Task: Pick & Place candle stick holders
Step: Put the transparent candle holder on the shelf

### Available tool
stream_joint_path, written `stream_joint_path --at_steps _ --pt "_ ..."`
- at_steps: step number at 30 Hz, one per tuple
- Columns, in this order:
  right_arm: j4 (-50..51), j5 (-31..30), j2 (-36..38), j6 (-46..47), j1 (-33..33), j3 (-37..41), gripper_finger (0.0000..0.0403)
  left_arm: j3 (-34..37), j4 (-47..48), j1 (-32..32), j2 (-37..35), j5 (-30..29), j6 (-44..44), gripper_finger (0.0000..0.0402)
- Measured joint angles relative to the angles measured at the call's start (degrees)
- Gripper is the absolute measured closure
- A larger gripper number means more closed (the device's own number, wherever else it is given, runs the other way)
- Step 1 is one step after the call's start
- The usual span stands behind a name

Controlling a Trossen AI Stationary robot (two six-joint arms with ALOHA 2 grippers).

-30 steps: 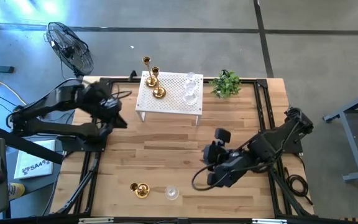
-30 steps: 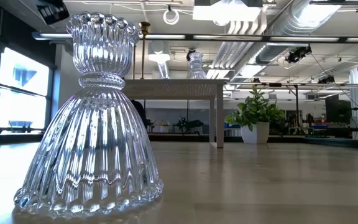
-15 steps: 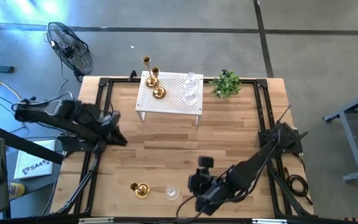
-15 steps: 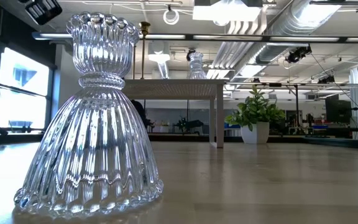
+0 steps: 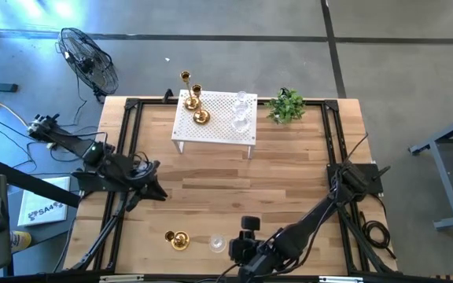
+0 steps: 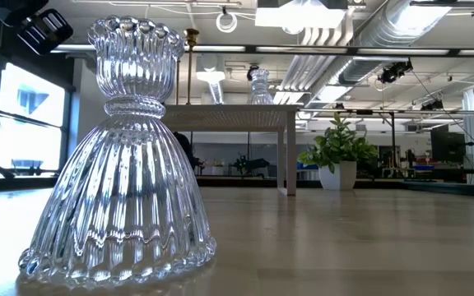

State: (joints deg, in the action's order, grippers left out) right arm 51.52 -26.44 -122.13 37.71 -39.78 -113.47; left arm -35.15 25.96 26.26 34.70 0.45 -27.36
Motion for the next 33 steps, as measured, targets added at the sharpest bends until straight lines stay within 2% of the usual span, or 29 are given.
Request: stream_joint_path --at_steps 9,19,23,29,33 --pt "-0.6 -0.2 0.3 -2.1 0.0 0.0 0.0263 0.8 -0.2 5.5 0.0 -9.8 1.0 0.0341" --pt "-0.6 -2.9 0.3 -5.2 0.0 0.0 0.0259 0.8 2.2 6.1 0.2 -13.2 1.5 0.0341" --pt "-0.7 -0.7 0.3 -4.6 0.0 0.0 0.0229 0.8 3.3 6.0 1.3 -17.2 1.5 0.0341" --pt "-0.8 1.2 0.3 -4.4 0.0 0.0 0.016 0.8 3.8 6.0 3.5 -17.3 -0.1 0.0341" --pt "-0.8 3.1 0.3 -3.2 -0.3 0.0 0.0137 0.8 3.8 6.0 4.9 -17.3 -0.1 0.0341"
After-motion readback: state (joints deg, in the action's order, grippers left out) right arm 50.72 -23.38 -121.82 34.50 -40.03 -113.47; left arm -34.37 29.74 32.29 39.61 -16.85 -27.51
